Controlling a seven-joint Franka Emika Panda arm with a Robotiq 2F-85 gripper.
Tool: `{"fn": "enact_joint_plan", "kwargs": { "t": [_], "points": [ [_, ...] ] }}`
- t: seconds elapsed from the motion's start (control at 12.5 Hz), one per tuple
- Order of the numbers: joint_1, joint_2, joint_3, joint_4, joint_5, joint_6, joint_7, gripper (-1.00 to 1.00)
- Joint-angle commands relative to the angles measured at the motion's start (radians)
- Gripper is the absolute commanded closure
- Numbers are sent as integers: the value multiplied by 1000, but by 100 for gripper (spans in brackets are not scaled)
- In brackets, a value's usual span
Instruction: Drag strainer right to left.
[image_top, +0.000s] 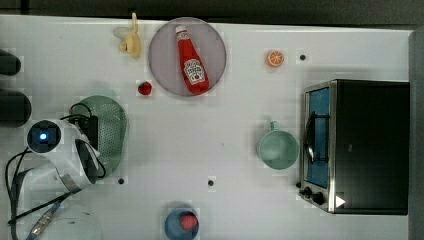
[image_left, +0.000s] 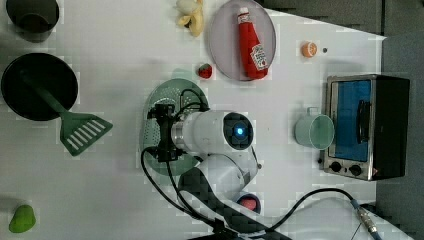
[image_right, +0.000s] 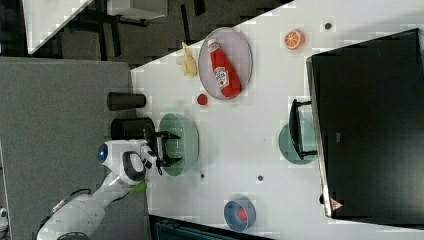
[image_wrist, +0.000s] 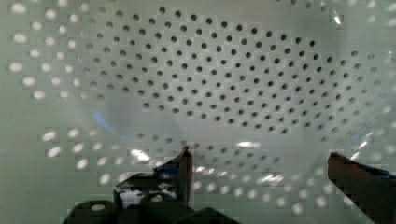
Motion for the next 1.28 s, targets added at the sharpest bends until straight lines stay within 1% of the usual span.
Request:
{"fn": "enact_joint_plan", "kwargs": {
  "t": [0.08,0.24,0.32,0.56,0.8,1.04,1.2,1.28],
  "points": [
    [51,-7,-5,38,7,-2,59,-100],
    [58,-19,-21,39,-13,-2,39,-100],
    [59,-44,-39,35,-34,-13,-6,-100],
    [58,-183,-123,17,-82,-176,-252,-100],
    [46,-375,-252,20,-82,-383,-487,-100],
    [22,-574,-427,23,-86,-602,-760,-100],
    [4,-686,-553,30,-114,-705,-946,-100],
    [-4,-731,-611,36,-151,-752,-1016,-100]
  ]
}}
